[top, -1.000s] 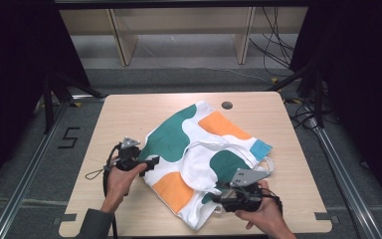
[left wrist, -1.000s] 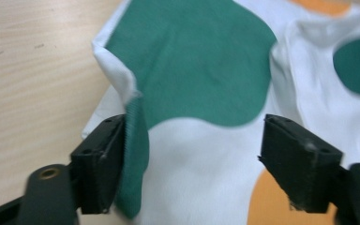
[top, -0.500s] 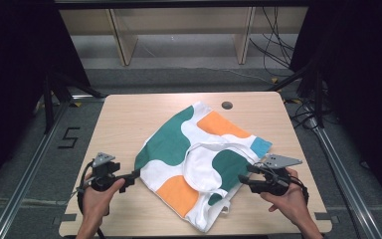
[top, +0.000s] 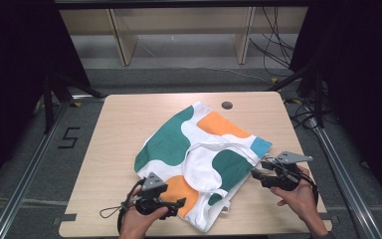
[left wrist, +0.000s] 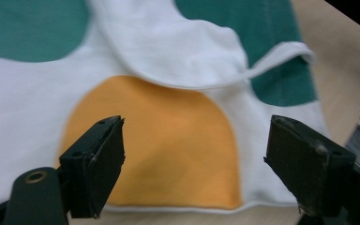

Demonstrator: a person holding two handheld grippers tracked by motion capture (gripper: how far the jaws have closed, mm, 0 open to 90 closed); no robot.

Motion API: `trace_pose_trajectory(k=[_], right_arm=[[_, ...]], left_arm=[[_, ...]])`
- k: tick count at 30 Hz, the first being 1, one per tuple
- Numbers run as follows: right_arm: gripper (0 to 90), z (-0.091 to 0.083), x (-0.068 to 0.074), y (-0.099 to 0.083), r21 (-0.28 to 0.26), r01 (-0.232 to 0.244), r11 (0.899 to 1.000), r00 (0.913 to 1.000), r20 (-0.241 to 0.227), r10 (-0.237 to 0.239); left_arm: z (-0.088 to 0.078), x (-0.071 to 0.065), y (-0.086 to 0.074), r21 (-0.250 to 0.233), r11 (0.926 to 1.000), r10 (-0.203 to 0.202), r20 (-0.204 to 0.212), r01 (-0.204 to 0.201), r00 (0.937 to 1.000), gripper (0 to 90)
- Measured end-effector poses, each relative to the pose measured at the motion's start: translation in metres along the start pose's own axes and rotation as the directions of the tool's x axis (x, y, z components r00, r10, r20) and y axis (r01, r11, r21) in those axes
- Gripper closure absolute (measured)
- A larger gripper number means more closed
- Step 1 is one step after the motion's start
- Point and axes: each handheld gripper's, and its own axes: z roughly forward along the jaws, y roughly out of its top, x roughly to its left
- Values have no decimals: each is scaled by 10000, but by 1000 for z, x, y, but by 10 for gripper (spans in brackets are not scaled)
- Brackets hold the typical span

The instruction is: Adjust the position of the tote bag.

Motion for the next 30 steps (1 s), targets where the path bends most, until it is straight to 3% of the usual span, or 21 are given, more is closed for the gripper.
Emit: trace_pose_trajectory(k=[1, 2, 3, 6, 7, 8, 9, 11, 14, 15, 16, 17, 19, 20, 22, 23, 25, 26, 27, 29, 30], right_arm=[[457, 0, -3, 0, -152, 118, 9998, 9999, 95, -116], [456, -1, -4, 0, -164, 139, 9998, 9999, 82, -138], [454, -2, -6, 0, -256, 325, 9991, 9994, 158, -321], [448, -1, -9, 0, -268, 387, 9989, 9991, 208, -382], [446, 0, -12, -2, -229, 220, 9995, 9996, 186, -216], [446, -1, -11, -2, -110, 26, 9999, 9997, 233, -23], [446, -1, -12, -3, -66, -15, 10000, 9997, 248, 16], [445, -1, -16, -3, -185, 72, 9998, 9998, 166, -69], [439, -1, -16, -2, -103, 114, 9999, 9999, 130, -113], [436, 0, -13, -3, -150, -264, 9995, 9995, 153, 266], [435, 1, -14, -3, -196, -81, 9998, 9997, 218, 85], [436, 0, -13, -3, -85, -188, 9998, 9997, 160, 189], [435, 2, -15, -3, -146, 271, 9995, 9994, 240, -267], [436, 2, -14, -2, -123, 251, 9996, 9994, 232, -248], [436, 1, -14, -2, -139, 301, 9995, 9991, 315, -296], [436, 1, -13, -3, -96, 55, 9999, 9995, 326, -52], [435, 0, -16, -2, -260, 255, 9993, 9990, 382, -245], [435, -1, -17, -2, -250, 192, 9995, 9991, 377, -182], [434, -2, -18, -2, -299, 226, 9993, 9990, 385, -215], [434, -3, -20, -2, -392, 218, 9990, 9986, 492, -198], [433, -3, -20, -2, -307, 213, 9993, 9991, 378, -201]], left_arm=[[9, -11, -1, 133, 9990, 433, 163, -435, 9989, 201], [13, -15, -1, 199, 9984, 525, 298, -531, 9982, 203], [17, -20, -2, 245, 9993, 273, 507, -286, 9983, 203], [24, -30, -1, -25, 9999, 147, 775, -145, 9969, 202], [30, -39, 3, 7, 9992, 386, 1163, -390, 9925, 200], [30, -39, 3, 7, 9992, 386, 1163, -390, 9925, 198], [37, -48, 6, 168, 9981, 561, 1277, -587, 9902, 195], [45, -52, 9, 528, 9873, 1445, 978, -1501, 9847, 194], [55, -58, 8, 675, 9886, 1273, 1052, -1348, 9863, 192], [63, -60, 7, 797, 9793, 1829, 468, -1862, 9820, 215], [65, -59, 7, 869, 9718, 2190, 101, -2190, 9757, 271], [65, -57, 7, 881, 9692, 2296, 131, -2298, 9732, 311], [62, -53, 8, 814, 9697, 2292, 218, -2302, 9731, 379], [59, -51, 8, 677, 9682, 2390, 315, -2407, 9705, 436], [53, -47, 9, 520, 9702, 2349, 354, -2365, 9714, 526], [49, -45, 9, 433, 9657, 2549, 298, -2561, 9665, 584], [41, -38, 9, 498, 9462, 3208, -171, -3197, 9470, 700], [38, -36, 8, 447, 9459, 3227, -241, -3215, 9462, 732], [34, -32, 7, 531, 9406, 3371, -269, -3354, 9411, 765], [28, -24, 6, 543, 9391, 3414, -363, -3393, 9392, 831], [25, -20, 5, 488, 9417, 3347, -364, -3329, 9416, 844]])
